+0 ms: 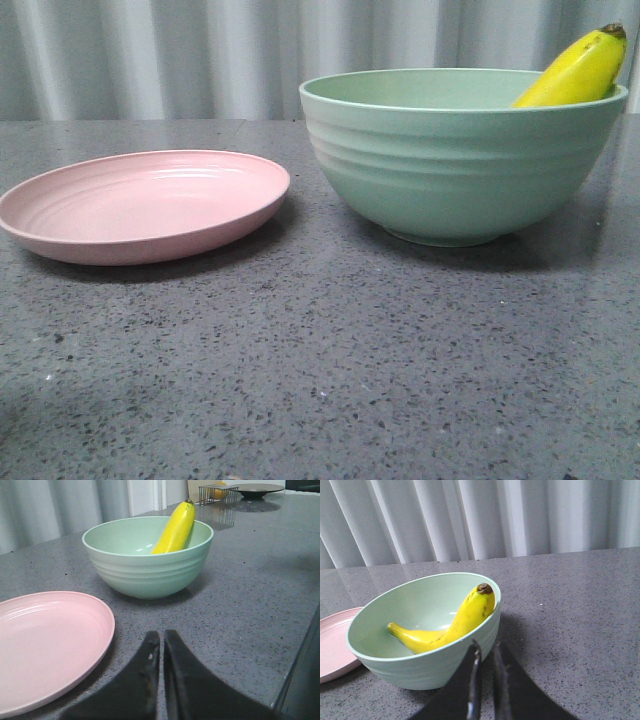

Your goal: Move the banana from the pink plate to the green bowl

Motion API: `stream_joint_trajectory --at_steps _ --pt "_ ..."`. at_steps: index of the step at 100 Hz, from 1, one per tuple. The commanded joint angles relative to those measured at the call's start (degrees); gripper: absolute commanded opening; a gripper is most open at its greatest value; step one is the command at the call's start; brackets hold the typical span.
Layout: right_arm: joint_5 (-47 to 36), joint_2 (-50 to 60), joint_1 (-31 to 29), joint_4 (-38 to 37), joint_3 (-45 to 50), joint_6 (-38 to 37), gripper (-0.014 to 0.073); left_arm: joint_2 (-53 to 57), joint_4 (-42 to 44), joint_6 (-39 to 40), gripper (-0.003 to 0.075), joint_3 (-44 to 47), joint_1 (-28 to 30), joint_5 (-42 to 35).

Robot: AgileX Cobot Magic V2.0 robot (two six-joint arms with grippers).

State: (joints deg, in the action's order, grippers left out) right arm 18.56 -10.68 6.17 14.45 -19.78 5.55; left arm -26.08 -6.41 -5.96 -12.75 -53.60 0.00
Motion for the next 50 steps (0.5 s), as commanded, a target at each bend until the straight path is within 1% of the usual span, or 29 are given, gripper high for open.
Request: stream_joint_trajectory --at_steps 1,9,15,29,38,50 --pt "-4.02 -0.45 -0.3 -0.29 -1.46 0.67 -0.003 -0.18 -0.16 0.29 -0.002 -1.43 -0.45 -4.05" --pt "-4.02 -0.45 -0.3 -0.29 -1.46 0.67 -0.003 -0.18 -2.29 0.72 -0.002 -1.43 0.03 -4.19" --pt "-4.02 -0.45 -0.3 -0.29 -1.46 0.67 -0.003 -0.07 -5.08 0.72 -0.002 -0.77 1.49 -7.11" --pt "-4.02 -0.45 -0.3 -0.29 -1.46 0.67 -0.003 -0.07 -3.69 0.72 -0.002 2.11 4.8 -13.76" --pt "-4.02 -0.45 -0.3 -0.29 -1.46 0.67 -0.003 -0.07 -4.34 0.72 -0.002 4.29 7.8 -16.43" --pt "-4.02 -0.45 -0.3 -0.29 -1.46 0.67 -0.003 0.49 -4.1 0.72 -0.002 7.67 13.45 -17.7"
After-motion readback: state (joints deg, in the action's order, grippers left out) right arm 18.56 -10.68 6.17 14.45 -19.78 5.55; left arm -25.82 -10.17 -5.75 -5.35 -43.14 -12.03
